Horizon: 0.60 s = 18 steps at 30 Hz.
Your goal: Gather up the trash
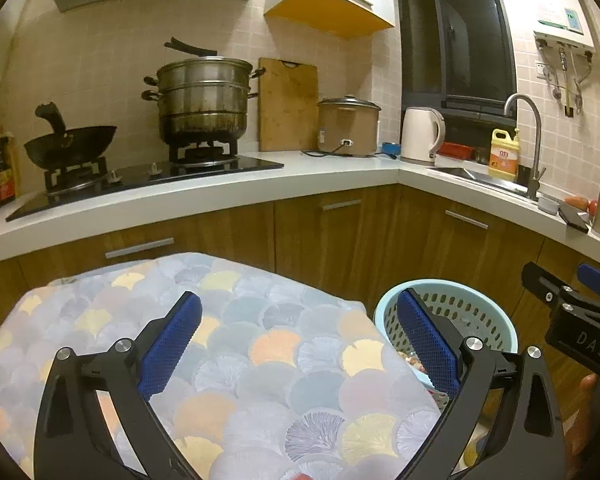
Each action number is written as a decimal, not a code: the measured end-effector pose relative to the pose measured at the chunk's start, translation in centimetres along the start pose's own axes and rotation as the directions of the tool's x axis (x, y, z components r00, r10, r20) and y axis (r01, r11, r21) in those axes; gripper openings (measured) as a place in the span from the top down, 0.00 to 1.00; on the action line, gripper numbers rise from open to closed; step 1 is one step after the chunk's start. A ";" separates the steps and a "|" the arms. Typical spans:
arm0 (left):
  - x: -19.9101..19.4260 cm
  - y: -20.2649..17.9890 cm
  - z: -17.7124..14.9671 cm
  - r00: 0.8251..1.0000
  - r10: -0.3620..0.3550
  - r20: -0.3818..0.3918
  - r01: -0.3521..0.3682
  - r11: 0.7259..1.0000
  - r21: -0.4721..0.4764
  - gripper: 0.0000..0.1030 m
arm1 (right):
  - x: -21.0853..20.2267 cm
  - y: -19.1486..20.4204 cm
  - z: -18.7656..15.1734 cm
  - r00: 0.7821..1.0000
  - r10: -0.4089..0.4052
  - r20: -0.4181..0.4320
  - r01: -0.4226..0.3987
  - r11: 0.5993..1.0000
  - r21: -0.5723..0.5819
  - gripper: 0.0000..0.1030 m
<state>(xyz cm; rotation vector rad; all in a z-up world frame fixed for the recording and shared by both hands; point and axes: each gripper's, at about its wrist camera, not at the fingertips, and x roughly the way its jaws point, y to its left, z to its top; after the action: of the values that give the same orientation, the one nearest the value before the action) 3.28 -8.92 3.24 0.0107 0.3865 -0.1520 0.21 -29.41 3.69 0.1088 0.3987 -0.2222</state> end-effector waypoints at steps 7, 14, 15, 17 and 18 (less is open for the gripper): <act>-0.3 0.4 0.1 1.000 0.008 0.019 -0.008 1.000 -0.018 0.08 | -1.1 0.1 0.2 0.999 -0.014 0.036 0.015 1.000 -0.018 0.08; -0.1 0.8 0.1 1.000 0.006 0.011 -0.005 0.999 -0.033 0.08 | -1.8 0.4 0.4 0.999 -0.020 0.051 0.021 1.000 -0.023 0.08; -0.2 0.8 0.1 1.000 0.006 0.014 -0.006 0.999 -0.033 0.08 | -1.8 0.4 0.4 0.999 -0.019 0.051 0.020 0.999 -0.025 0.08; -0.2 0.8 0.2 1.000 0.008 0.016 -0.008 1.000 -0.031 0.08 | -1.8 0.5 0.4 0.999 -0.021 0.050 0.022 0.999 -0.031 0.08; -0.2 0.8 0.2 1.000 0.008 0.016 -0.008 1.000 -0.030 0.08 | -1.8 0.6 0.4 0.998 -0.022 0.050 0.023 0.999 -0.032 0.08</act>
<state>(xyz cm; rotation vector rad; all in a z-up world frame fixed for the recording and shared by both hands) 3.24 -8.13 3.49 -0.0186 0.3729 -0.1380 -1.11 -28.57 4.83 0.0667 0.3539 -0.2403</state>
